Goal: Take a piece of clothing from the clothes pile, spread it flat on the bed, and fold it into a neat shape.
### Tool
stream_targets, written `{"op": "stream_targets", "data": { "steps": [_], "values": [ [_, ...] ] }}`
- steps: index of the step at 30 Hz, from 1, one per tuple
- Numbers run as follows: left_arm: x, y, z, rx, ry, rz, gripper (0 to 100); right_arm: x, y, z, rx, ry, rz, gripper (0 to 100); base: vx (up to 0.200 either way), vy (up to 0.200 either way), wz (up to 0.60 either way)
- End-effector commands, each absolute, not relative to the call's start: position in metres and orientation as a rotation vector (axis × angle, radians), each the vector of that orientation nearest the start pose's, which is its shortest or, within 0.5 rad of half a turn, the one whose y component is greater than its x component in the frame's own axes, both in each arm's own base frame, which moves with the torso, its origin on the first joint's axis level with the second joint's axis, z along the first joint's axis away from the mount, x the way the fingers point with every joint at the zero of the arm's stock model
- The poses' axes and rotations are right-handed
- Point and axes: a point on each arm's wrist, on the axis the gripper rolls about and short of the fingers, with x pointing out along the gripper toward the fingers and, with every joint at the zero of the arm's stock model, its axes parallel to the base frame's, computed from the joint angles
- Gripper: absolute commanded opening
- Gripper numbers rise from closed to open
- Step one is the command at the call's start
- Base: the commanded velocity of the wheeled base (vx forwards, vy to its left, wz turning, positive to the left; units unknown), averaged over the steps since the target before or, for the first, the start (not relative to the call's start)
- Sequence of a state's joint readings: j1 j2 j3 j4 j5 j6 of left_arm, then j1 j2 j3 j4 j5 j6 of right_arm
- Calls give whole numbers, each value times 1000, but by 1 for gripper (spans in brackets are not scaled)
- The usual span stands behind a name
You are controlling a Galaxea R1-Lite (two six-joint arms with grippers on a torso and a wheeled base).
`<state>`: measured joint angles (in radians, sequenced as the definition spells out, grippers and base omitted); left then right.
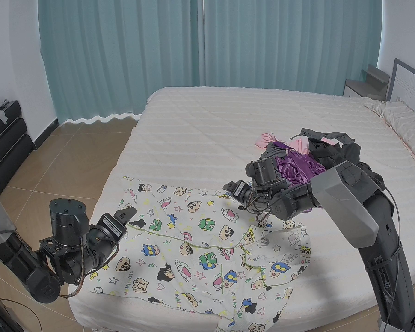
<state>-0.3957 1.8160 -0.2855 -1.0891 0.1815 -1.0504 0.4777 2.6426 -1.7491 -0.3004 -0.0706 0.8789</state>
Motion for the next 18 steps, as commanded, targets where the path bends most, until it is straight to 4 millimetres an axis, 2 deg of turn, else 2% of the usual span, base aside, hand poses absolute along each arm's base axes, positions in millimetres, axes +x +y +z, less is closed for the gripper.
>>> {"op": "stream_targets", "data": {
  "steps": [1,3,5,8,11,12,14,18],
  "values": [
    [231,-92,76,-905,488,34,100,478,242,-17,665,684,73,100,0,0,0],
    [231,-92,76,-905,488,34,100,483,244,-17,659,674,57,100,0,0,0],
    [231,-91,76,-905,487,35,100,482,242,-26,639,711,23,100,0,0,0],
    [231,-90,76,-906,485,39,100,480,242,-22,634,725,11,100,0,0,0],
    [231,-90,76,-906,485,39,100,481,240,-6,650,700,21,100,0,0,0],
    [231,-90,76,-906,485,39,100,481,240,-6,650,700,21,100,0,0,0],
    [231,-90,76,-907,484,39,100,483,237,14,668,665,33,100,0,0,0],
    [231,-90,76,-907,484,39,100,478,231,24,665,672,37,100,0,0,0]
  ]
}}
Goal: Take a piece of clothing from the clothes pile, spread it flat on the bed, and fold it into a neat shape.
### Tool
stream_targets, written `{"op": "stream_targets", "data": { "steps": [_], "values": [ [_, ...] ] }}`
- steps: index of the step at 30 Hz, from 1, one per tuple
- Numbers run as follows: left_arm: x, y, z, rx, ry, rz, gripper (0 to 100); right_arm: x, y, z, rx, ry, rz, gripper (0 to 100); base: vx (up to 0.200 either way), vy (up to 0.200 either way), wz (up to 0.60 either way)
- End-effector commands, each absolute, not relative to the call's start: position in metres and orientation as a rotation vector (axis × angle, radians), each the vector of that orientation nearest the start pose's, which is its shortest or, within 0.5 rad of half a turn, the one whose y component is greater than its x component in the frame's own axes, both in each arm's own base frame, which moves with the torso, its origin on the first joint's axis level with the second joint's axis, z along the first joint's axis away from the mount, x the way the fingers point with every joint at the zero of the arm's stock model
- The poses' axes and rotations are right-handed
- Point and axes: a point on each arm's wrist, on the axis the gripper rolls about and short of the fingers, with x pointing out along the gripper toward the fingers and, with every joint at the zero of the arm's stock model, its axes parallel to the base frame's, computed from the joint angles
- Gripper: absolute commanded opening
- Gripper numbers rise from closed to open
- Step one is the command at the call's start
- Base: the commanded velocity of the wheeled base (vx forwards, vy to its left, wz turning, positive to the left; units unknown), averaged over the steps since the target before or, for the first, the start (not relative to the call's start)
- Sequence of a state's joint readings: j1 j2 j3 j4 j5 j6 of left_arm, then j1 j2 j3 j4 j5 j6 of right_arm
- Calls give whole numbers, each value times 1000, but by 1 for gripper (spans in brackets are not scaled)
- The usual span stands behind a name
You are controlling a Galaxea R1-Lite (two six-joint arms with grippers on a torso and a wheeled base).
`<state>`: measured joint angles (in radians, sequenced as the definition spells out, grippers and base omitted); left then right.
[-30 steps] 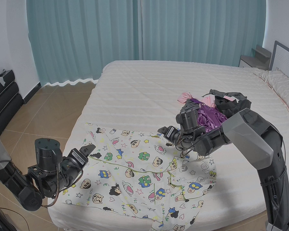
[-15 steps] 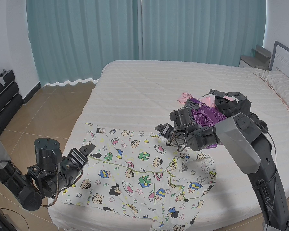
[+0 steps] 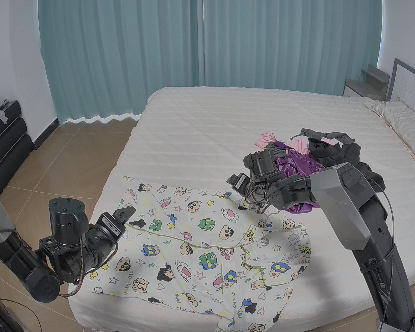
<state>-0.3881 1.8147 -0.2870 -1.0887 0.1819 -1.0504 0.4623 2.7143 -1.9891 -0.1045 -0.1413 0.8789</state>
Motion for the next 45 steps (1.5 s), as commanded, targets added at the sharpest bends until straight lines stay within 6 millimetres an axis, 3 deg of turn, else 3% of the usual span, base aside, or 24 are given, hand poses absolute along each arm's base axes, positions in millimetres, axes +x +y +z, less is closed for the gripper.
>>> {"op": "stream_targets", "data": {
  "steps": [1,7,18,23,36,45],
  "values": [
    [231,-90,76,-907,484,39,100,476,229,24,659,683,34,100,0,0,0],
    [231,-90,77,-908,481,37,100,464,228,-1,585,755,41,100,0,0,0],
    [236,-81,87,-1049,396,49,100,457,227,0,583,750,55,100,18,0,0],
    [235,-81,87,-1049,395,45,100,455,234,-4,583,741,71,100,200,0,0],
    [236,-80,88,-1056,383,53,100,454,235,-10,574,745,66,100,0,0,0],
    [235,-82,87,-1052,396,44,100,441,229,-13,535,785,48,100,0,0,0]
  ]
}}
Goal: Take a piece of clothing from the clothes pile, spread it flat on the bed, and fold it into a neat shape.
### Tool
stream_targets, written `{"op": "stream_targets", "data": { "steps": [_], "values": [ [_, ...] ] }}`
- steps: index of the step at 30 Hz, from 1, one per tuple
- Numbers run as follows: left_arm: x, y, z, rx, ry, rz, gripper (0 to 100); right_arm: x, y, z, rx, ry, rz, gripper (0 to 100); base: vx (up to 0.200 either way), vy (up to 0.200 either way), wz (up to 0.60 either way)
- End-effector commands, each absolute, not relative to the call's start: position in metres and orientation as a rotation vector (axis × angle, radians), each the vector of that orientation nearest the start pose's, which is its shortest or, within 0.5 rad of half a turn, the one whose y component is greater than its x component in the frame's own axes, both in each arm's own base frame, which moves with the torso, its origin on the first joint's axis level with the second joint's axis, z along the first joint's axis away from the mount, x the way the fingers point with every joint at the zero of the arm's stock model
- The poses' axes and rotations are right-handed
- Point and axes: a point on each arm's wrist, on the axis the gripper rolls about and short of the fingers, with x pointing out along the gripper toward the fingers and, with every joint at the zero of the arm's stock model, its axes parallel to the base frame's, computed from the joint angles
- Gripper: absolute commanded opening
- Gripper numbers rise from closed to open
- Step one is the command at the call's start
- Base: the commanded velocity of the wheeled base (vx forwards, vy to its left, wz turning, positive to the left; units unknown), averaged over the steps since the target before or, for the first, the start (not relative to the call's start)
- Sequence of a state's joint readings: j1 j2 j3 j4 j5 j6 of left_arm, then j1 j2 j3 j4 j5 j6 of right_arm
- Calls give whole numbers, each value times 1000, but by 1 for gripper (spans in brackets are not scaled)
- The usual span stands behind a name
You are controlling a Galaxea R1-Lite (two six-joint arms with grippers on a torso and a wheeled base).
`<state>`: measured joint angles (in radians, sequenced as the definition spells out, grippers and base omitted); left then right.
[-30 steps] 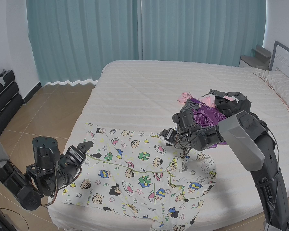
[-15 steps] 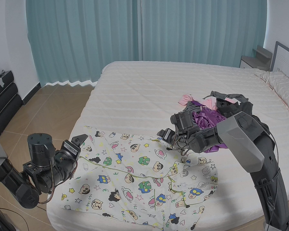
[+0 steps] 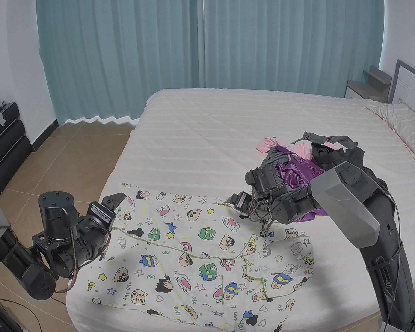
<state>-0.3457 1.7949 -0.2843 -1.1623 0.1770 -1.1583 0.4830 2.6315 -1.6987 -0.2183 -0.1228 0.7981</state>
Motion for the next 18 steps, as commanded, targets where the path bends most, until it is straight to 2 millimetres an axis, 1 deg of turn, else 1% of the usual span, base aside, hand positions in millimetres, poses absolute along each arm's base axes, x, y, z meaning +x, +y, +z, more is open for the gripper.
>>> {"op": "stream_targets", "data": {
  "steps": [1,4,9,11,13,14,16,17,18],
  "values": [
    [236,-82,87,-1052,395,43,100,439,229,-14,531,793,46,100,0,0,0],
    [236,-82,87,-1052,396,44,100,435,227,-13,527,801,42,100,0,0,0],
    [236,-83,86,-1050,400,43,100,438,228,-28,525,800,41,100,0,0,0],
    [236,-83,86,-1050,400,43,100,442,230,-29,532,777,53,100,0,0,0],
    [236,-83,86,-1050,400,43,100,450,236,-33,544,739,71,100,0,0,0],
    [236,-83,86,-1050,400,43,100,451,238,-33,544,733,74,100,0,0,0],
    [236,-83,86,-1052,398,44,100,462,245,-33,548,676,59,100,0,0,0],
    [236,-83,86,-1052,396,47,100,464,246,-33,551,665,58,100,0,0,0],
    [236,-82,87,-1053,393,50,100,474,251,-24,575,600,51,100,0,0,0]
  ]
}}
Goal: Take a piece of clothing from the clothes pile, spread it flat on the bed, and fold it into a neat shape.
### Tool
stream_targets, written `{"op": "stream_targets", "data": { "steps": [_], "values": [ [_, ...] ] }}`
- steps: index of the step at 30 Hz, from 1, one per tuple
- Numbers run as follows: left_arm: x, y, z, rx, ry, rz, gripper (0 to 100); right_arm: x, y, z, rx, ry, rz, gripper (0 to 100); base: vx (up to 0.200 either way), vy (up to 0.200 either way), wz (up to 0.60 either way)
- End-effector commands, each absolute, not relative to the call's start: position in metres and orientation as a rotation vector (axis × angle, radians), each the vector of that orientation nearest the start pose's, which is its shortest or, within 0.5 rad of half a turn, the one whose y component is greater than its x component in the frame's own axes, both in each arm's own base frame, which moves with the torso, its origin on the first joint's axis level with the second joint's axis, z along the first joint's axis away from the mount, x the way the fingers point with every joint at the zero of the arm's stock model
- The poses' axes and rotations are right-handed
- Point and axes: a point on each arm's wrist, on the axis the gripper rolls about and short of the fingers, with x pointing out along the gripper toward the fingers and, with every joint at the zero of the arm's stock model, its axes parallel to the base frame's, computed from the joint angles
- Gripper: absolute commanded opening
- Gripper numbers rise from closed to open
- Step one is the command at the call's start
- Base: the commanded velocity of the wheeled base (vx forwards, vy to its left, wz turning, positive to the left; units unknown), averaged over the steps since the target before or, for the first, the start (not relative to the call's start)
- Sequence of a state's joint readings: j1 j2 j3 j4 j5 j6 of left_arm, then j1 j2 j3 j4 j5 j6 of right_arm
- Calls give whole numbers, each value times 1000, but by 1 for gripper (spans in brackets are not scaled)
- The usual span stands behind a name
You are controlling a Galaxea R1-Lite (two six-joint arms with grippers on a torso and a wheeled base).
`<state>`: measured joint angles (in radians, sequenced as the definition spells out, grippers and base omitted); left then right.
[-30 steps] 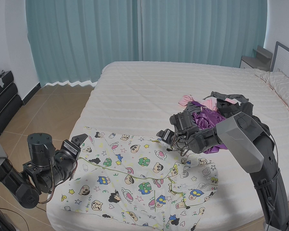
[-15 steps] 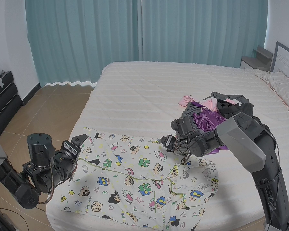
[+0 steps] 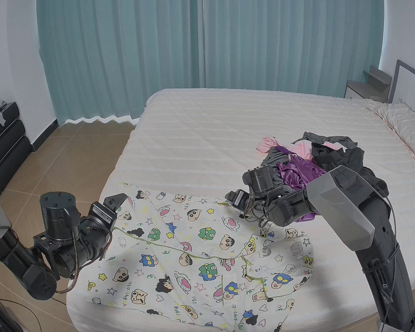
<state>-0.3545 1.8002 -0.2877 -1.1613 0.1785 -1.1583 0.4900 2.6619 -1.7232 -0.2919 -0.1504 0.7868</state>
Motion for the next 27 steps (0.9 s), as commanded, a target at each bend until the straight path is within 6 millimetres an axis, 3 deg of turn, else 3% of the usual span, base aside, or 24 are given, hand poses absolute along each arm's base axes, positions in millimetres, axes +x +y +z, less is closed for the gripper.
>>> {"op": "stream_targets", "data": {
  "steps": [1,3,8,18,27],
  "values": [
    [236,-81,87,-1054,393,50,100,479,252,-16,599,559,54,100,0,0,0],
    [236,-81,87,-1054,392,51,100,487,253,-1,659,500,56,100,0,0,0],
    [236,-81,87,-1056,393,50,100,495,242,12,738,441,52,100,0,0,0],
    [237,-80,85,-1058,396,57,100,506,218,-22,726,470,-20,100,0,0,0],
    [238,-80,86,-1060,394,56,100,507,218,1,753,419,3,100,0,0,0]
  ]
}}
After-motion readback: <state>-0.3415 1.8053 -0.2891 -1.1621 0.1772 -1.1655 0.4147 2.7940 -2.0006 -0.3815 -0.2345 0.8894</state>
